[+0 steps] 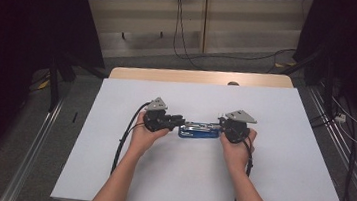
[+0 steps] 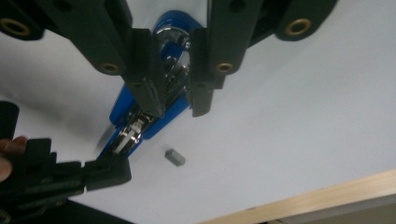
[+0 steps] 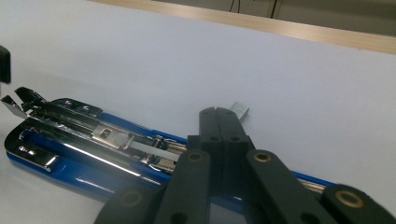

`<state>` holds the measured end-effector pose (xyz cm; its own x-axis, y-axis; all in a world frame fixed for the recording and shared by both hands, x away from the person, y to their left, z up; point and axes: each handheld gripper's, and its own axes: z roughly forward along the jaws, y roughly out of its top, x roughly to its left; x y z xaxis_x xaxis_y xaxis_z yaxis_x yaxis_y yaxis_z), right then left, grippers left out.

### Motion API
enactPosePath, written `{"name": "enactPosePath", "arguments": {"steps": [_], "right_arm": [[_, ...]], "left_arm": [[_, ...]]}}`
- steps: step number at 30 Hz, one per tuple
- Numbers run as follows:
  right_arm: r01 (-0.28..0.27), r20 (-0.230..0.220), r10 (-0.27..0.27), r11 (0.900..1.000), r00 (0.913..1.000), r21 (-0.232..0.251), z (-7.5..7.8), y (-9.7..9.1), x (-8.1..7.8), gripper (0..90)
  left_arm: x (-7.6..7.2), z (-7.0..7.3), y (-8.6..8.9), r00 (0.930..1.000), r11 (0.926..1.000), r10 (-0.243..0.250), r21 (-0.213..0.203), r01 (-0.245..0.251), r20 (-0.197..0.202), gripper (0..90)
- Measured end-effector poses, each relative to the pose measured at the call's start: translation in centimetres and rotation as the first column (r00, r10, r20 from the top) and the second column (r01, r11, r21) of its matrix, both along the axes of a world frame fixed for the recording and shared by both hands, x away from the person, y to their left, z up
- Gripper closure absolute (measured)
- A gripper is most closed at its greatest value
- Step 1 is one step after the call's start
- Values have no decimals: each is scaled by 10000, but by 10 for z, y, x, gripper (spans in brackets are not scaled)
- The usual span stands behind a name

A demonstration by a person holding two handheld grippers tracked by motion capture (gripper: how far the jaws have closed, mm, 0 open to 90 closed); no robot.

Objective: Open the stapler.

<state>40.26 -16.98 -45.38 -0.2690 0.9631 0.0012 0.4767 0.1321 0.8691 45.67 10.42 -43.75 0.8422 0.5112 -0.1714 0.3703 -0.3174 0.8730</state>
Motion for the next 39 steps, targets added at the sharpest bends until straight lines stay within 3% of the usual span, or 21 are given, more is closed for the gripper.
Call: {"name": "enactPosePath", "arguments": {"steps": [6,8,10,19,20,28,31,39], "right_arm": [[-12,-86,12,10000,10000,-34,3,3,4,811],[-58,-121,57,10000,9999,-49,4,4,6,786],[2,-155,-4,10000,9999,-97,6,5,8,707],[314,-679,-319,9995,9972,-89,5,6,20,467],[334,-785,-335,9994,9964,-32,6,6,22,439],[324,-988,-334,9994,9945,-119,6,8,29,371],[409,-1304,-408,9992,9906,-15,5,10,34,314],[826,-1474,-829,9966,9856,-81,6,11,43,256]], "left_arm": [[0,5,7,9966,9981,591,212,-580,-568,488],[0,4,8,9973,9980,527,386,-508,-512,461],[-1,3,10,9966,9969,607,543,-576,-564,412],[-4,5,19,9929,9953,849,546,-805,-828,262],[-4,6,20,9927,9945,902,609,-855,-805,206],[-5,10,31,9864,9906,1342,401,-1309,-954,148],[-5,11,33,9870,9906,1338,391,-1307,-890,147],[-4,9,33,9871,9897,1337,641,-1283,-878,139]]}}
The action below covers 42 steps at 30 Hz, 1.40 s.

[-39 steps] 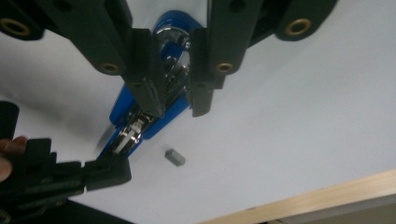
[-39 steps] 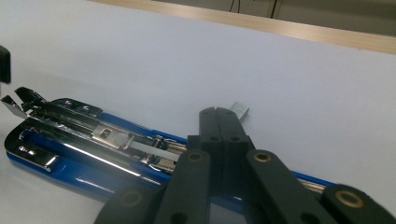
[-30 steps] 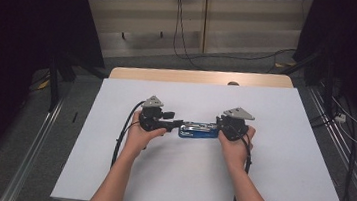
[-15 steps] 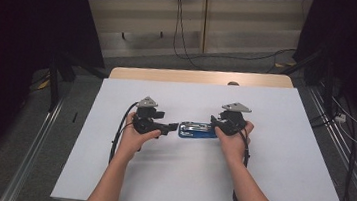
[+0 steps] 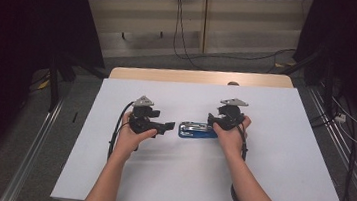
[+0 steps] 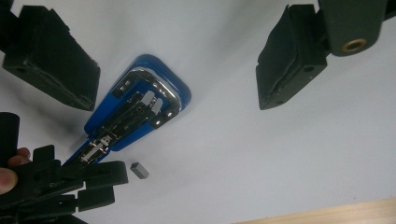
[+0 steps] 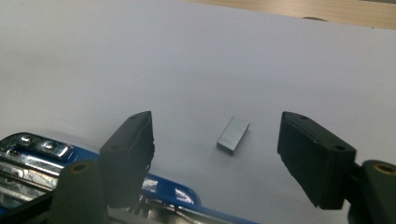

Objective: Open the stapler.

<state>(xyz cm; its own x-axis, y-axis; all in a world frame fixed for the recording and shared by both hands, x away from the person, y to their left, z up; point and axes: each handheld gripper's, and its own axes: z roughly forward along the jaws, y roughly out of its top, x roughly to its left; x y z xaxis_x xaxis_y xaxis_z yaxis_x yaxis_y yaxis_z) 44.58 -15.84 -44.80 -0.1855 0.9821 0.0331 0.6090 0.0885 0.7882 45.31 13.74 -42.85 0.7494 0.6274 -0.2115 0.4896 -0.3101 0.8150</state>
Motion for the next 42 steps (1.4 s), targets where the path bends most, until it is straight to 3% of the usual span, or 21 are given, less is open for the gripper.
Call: {"name": "enactPosePath", "arguments": {"steps": [10,15,17,22,28,42], "right_arm": [[364,-438,-361,9993,9984,65,-3,0,8,199],[531,-526,-532,9986,9972,-34,-3,-1,10,263],[518,-591,-517,9987,9969,-7,-3,0,11,327],[618,-696,-634,9978,9956,-248,-3,2,13,364],[529,-972,-554,9982,9937,-277,1,3,18,497],[370,-1506,-479,9965,9874,-744,-4,12,27,637]], "left_arm": [[0,1,1,9998,10000,69,45,-69,170,139],[-1,1,0,9998,10000,72,-28,-71,195,122],[-1,2,-1,9997,10000,38,-40,-37,248,106],[-3,3,-1,9989,9996,-30,295,16,461,51],[-6,5,-1,9980,9997,-221,149,212,594,50],[-5,5,-2,9970,9992,-361,182,349,681,52]]}}
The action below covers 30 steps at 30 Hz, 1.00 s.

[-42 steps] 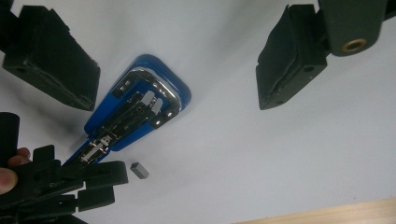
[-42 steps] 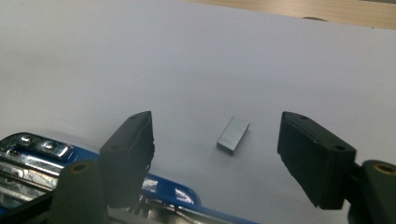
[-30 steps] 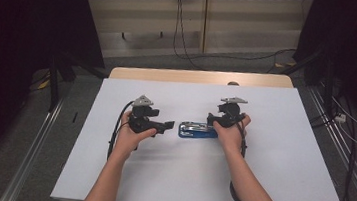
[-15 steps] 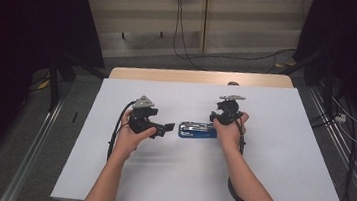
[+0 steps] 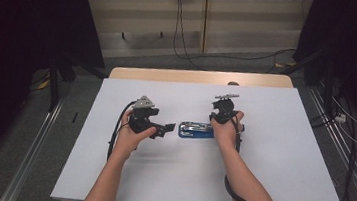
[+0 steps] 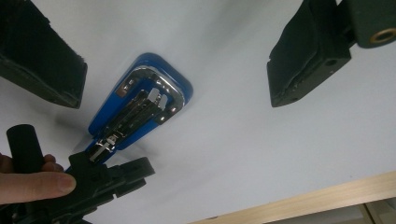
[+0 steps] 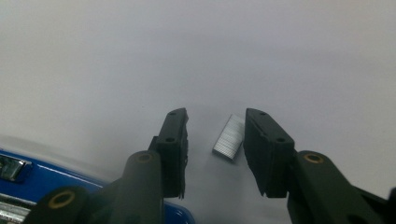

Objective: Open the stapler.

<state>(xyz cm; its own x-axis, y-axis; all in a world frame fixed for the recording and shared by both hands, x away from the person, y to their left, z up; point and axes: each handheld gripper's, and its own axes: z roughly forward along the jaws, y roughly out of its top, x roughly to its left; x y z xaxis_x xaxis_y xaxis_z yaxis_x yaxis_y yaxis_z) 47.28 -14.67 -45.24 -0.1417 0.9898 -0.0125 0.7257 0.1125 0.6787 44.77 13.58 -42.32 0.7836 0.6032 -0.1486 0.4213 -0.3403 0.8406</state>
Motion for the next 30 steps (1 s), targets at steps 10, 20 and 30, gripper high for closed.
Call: {"name": "enactPosePath", "arguments": {"steps": [10,20,30], "right_arm": [[10,-419,-6,10000,9991,79,-1,-4,4,795],[-296,-202,307,9981,9993,547,2,-7,3,796],[-958,49,956,9933,9954,648,9,-13,0,797]], "left_arm": [[-1,1,1,9999,9999,85,56,-85,70,53],[0,2,4,9998,9998,176,26,-177,133,56],[0,3,5,9996,9996,267,-16,-266,82,57]]}}
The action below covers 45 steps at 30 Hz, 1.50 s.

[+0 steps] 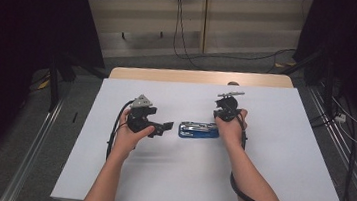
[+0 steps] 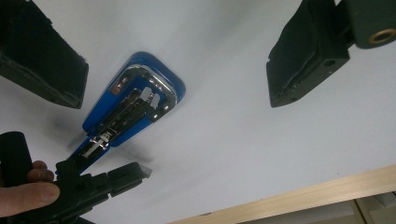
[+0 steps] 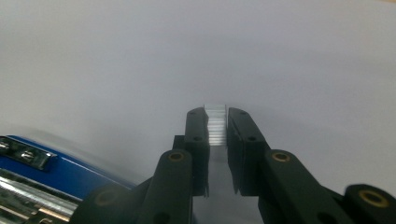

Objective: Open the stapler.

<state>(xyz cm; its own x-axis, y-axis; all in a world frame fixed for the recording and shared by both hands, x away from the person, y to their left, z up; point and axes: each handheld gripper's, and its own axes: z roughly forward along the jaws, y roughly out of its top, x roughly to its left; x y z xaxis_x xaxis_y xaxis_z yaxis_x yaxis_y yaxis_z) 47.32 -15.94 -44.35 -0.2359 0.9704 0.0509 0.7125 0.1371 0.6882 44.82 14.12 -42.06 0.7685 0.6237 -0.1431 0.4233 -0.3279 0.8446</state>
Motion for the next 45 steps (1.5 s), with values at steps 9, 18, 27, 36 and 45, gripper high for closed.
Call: {"name": "enactPosePath", "arguments": {"steps": [9,18,27,36,45], "right_arm": [[-1475,801,1439,9882,9864,409,15,-7,-11,797],[-2637,1088,2584,9639,9599,378,21,-12,-23,797],[-3450,1227,3377,9376,9332,432,26,-17,-27,796],[-3892,1249,3811,9199,9161,477,35,-17,-28,797],[-4424,1293,4352,8963,8910,318,41,-10,-29,797]], "left_arm": [[0,1,2,10000,10000,-12,8,12,8,57],[-4,4,3,10000,10000,-4,25,4,-49,56],[-10,6,7,9999,9999,77,118,-76,-73,56],[-19,7,14,9997,9996,231,189,-229,-106,56],[-27,10,19,9993,9989,383,283,-384,36,56]]}}
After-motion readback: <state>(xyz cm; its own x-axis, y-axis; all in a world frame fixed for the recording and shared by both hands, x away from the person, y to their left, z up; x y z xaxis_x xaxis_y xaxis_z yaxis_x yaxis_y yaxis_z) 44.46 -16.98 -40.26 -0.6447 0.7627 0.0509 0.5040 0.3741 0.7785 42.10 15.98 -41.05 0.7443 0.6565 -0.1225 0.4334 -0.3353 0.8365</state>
